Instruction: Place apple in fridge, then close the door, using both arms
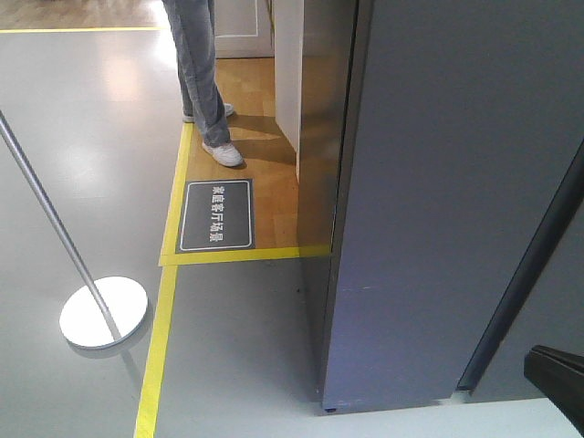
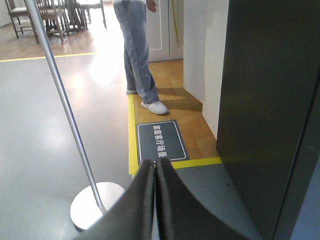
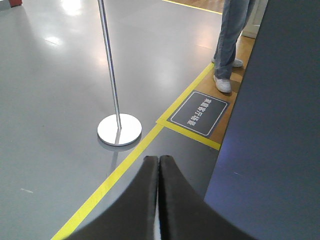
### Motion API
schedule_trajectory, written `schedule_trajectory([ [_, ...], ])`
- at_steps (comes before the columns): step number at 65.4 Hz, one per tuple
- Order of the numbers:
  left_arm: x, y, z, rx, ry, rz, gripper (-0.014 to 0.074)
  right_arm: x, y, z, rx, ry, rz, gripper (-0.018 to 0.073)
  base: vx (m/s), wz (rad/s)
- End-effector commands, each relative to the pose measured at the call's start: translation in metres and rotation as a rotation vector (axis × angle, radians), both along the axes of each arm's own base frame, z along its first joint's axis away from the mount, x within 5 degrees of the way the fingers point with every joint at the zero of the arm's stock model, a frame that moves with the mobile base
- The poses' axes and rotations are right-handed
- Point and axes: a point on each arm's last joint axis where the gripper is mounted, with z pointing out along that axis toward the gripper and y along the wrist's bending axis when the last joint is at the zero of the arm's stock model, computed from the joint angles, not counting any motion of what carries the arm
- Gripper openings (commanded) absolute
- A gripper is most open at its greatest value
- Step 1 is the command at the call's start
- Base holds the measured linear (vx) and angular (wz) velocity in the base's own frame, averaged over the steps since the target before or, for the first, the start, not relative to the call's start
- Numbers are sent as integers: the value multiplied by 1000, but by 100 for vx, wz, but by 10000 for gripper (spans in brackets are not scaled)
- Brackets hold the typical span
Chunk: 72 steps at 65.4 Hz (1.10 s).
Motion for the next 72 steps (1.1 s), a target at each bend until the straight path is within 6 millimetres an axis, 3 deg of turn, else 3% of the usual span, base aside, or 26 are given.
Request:
schedule_trajectory([
  [1, 0, 1, 14, 1, -118, 8, -6, 2, -1, 11, 33, -45, -20, -3, 0, 0],
  [38, 0, 2, 28, 78, -274, 16, -6, 2, 0, 10, 33, -42, -17, -3, 0, 0],
  [72, 0, 2, 27, -63, -266, 27, -6, 2, 0, 10, 33, -42, -17, -3, 0, 0],
])
